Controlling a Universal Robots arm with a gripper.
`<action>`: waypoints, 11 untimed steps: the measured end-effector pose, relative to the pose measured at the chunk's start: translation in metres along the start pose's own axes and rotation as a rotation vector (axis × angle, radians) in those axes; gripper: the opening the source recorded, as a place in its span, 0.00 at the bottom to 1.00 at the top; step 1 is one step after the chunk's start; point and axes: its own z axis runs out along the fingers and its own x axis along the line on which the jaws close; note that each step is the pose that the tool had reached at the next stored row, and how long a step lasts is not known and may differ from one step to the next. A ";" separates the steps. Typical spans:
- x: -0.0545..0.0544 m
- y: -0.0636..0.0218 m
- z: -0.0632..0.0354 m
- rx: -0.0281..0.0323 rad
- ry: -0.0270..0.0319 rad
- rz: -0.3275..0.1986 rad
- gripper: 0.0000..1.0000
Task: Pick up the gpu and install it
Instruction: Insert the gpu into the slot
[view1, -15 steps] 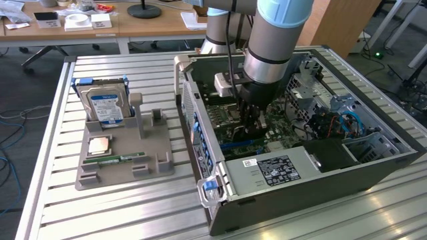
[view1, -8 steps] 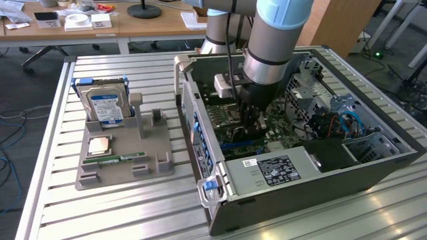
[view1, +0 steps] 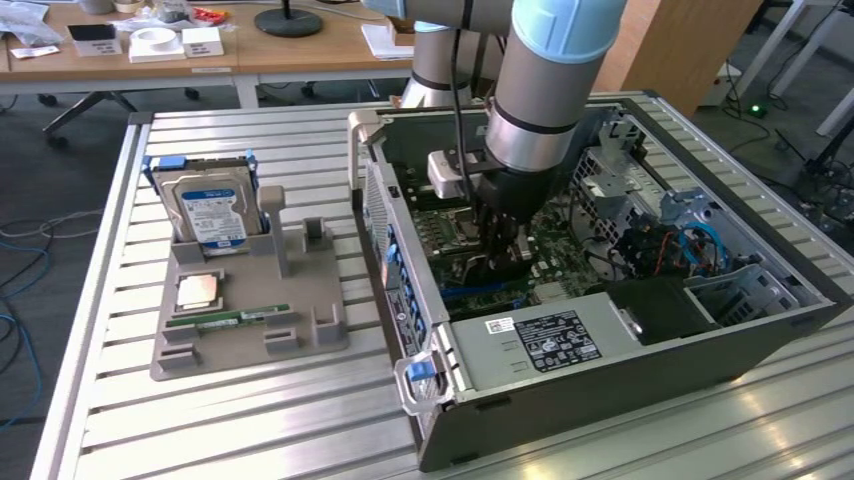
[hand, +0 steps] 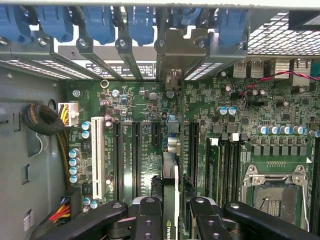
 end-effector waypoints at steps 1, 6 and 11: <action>0.000 0.0000 0.0000 0.0000 0.0001 0.000 0.26; 0.000 0.0006 0.0002 0.0002 -0.0002 0.000 0.26; 0.000 0.0015 0.0002 0.0001 -0.0001 0.000 0.26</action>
